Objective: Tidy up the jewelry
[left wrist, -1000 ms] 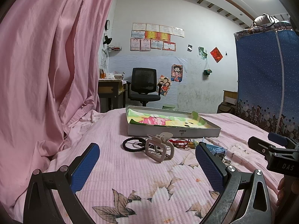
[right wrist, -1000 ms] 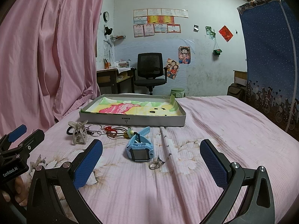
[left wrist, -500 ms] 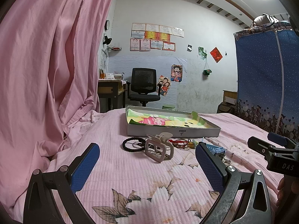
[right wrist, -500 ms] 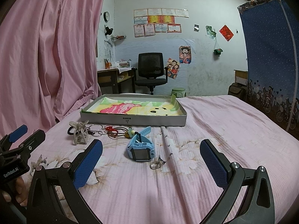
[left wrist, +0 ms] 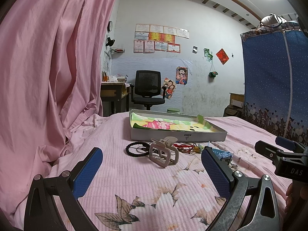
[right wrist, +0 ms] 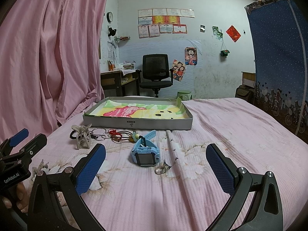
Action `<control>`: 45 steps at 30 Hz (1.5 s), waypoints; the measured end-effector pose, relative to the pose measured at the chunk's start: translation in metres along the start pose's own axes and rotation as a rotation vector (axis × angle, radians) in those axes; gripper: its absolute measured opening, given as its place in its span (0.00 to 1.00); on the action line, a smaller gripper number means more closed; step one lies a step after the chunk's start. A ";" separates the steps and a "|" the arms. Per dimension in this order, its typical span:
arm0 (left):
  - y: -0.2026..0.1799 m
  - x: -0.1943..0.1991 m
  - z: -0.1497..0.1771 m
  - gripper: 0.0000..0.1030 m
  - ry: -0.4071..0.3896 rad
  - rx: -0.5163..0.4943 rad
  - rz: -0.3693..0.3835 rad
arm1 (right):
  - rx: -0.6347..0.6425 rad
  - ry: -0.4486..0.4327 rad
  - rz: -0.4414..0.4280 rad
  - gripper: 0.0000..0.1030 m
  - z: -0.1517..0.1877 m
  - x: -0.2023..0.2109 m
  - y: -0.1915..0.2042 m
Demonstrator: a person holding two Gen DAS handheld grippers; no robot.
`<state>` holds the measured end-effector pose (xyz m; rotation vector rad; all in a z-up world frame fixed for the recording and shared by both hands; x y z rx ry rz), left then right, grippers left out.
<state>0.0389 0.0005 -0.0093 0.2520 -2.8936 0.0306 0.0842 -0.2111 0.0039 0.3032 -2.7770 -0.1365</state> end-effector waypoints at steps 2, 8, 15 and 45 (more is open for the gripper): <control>0.000 0.000 0.000 1.00 0.000 0.000 0.000 | 0.000 0.001 0.000 0.99 0.000 -0.001 -0.001; 0.000 0.000 0.000 1.00 0.000 -0.001 0.000 | -0.001 0.002 -0.001 0.99 -0.001 0.002 0.001; 0.000 0.000 0.000 1.00 0.000 -0.001 0.000 | -0.002 0.003 -0.001 0.99 -0.001 0.002 0.002; -0.017 -0.040 -0.005 1.00 0.184 -0.040 0.054 | -0.061 0.155 -0.107 0.99 0.007 -0.037 -0.006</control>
Point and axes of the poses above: each gripper's, at about its wrist camera, not at the fingertips, and x roughly against the way its jaws point, y to its left, z to its underside, the point moved 4 cm from there along -x, roughly the way its jaws point, and after that the axes turned 10 degrees about -z, right-handed, at the moved point
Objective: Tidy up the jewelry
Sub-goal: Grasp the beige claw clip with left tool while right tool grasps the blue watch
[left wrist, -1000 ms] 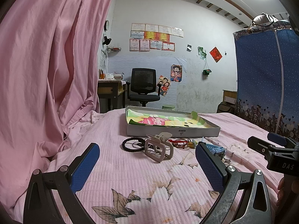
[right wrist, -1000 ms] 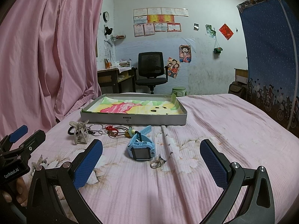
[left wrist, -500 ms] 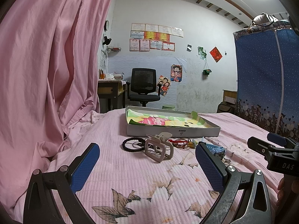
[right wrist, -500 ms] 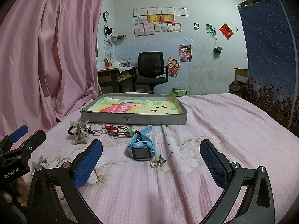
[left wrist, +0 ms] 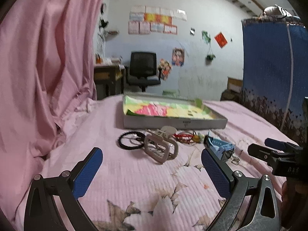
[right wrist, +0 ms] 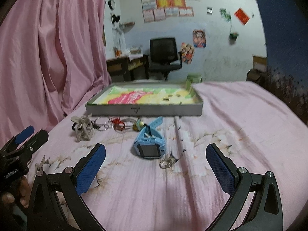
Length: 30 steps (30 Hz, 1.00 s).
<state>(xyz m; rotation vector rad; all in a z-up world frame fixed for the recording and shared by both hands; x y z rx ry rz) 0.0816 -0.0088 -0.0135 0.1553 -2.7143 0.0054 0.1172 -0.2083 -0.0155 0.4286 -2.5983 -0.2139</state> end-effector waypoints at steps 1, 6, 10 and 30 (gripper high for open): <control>-0.001 -0.006 0.000 1.00 0.025 -0.005 0.004 | -0.007 0.020 -0.011 0.99 -0.001 -0.005 -0.001; -0.005 -0.034 0.002 0.99 0.162 0.001 0.048 | -0.013 0.103 -0.038 0.99 -0.005 -0.028 -0.011; -0.009 -0.050 0.003 0.96 0.226 -0.002 0.069 | 0.004 0.179 -0.064 0.98 -0.007 -0.051 -0.011; -0.022 -0.089 -0.002 0.31 0.341 0.010 0.070 | -0.052 0.338 -0.172 0.53 0.010 -0.113 -0.015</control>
Point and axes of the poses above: each gripper's, at about its wrist camera, not at the fingertips, and x roughly against the way its jaws point, y to its left, z to its underside, the point moved 4 cm from there along -x, roughly the way its jaws point, and after that the axes turned 10 degrees about -z, right-handed, at the moved point
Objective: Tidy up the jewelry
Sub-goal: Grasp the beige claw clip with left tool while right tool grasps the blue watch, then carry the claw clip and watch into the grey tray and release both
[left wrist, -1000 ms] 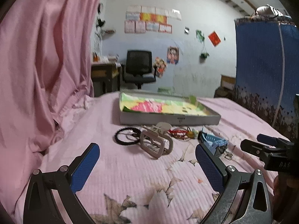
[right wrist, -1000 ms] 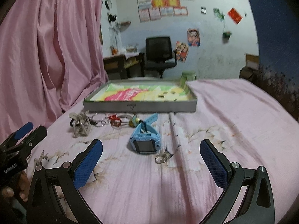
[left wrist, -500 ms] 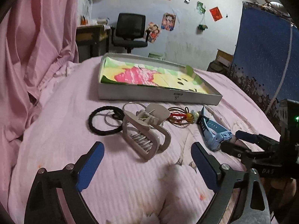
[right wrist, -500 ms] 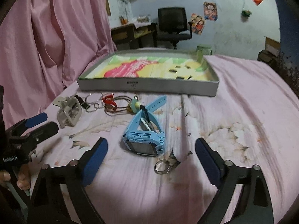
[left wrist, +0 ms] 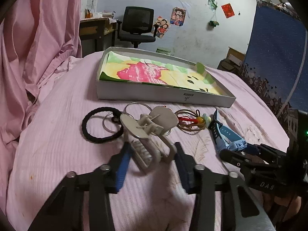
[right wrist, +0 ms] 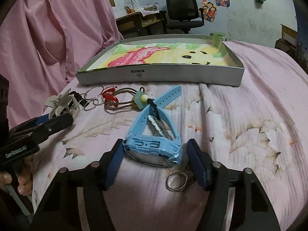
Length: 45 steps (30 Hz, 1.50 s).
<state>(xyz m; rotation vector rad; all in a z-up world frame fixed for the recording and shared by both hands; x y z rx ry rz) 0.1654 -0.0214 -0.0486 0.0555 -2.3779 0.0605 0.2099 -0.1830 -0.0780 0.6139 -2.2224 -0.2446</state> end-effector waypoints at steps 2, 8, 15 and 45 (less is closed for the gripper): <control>0.001 0.000 0.001 0.28 -0.007 0.009 0.001 | 0.013 -0.002 0.008 0.53 0.000 -0.001 0.002; 0.002 0.010 0.012 0.26 -0.043 0.001 0.019 | 0.041 -0.023 0.011 0.53 0.004 0.005 0.007; -0.001 0.030 0.025 0.26 -0.110 -0.016 0.054 | 0.055 -0.077 -0.009 0.52 0.009 0.017 0.011; 0.004 0.043 -0.068 0.26 -0.444 0.027 -0.068 | 0.145 -0.458 0.010 0.52 -0.070 0.070 0.042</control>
Point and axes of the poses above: each gripper's, at about its wrist camera, not at the fingertips, and x roughly against the way its jaws point, y to its left, z to its underside, the point moved 4 cm from there along -x, roughly the way its jaws point, and after that the axes turned 10 degrees about -z, right-handed, at the moved point
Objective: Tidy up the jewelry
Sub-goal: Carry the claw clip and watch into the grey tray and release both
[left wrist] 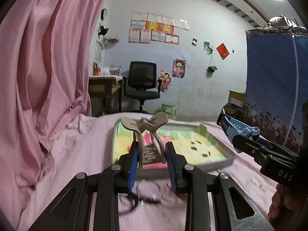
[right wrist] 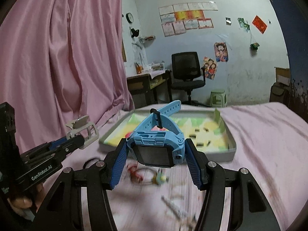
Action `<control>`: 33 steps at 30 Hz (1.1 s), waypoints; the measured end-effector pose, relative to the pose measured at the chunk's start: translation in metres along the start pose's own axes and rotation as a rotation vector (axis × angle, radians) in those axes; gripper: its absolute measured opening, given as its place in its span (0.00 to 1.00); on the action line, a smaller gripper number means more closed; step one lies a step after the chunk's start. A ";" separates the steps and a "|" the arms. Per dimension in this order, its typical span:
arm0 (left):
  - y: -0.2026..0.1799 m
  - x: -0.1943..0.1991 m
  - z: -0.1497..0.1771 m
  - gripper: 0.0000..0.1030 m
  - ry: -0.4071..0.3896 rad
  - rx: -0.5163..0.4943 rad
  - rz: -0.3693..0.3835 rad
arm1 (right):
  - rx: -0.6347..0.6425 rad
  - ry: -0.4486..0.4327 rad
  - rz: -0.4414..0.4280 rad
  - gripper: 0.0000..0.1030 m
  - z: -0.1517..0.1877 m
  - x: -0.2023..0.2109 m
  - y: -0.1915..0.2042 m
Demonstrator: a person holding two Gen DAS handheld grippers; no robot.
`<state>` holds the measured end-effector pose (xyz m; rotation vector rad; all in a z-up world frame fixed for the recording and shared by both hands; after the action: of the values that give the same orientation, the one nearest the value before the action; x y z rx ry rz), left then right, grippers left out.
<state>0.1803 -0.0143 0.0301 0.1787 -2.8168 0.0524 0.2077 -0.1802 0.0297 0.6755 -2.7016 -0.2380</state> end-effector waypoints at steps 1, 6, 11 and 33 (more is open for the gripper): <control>0.000 -0.007 -0.005 0.26 -0.007 -0.002 -0.005 | 0.008 -0.006 0.006 0.52 -0.006 -0.007 -0.001; 0.000 -0.042 -0.028 0.26 -0.029 -0.007 -0.019 | 0.014 -0.035 0.021 0.52 -0.030 -0.038 -0.008; -0.001 -0.081 -0.041 0.26 -0.027 -0.026 -0.040 | 0.022 -0.048 0.041 0.52 -0.043 -0.076 -0.015; 0.001 -0.189 0.013 0.26 0.520 -0.065 0.007 | -0.108 0.294 0.096 0.52 -0.001 -0.181 -0.060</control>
<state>0.3543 0.0077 -0.0417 0.1184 -2.2971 0.0074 0.3836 -0.1453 -0.0359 0.5045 -2.4130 -0.2375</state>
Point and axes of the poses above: each gripper's, at about its wrist camera, not at the fingertips, and x roughly against the way its jaws point, y to its left, z to its underside, the point moved 4 cm from there along -x, roughly the way its jaws point, and after that the axes turned 10 degrees about -z, right-handed, at the moved point
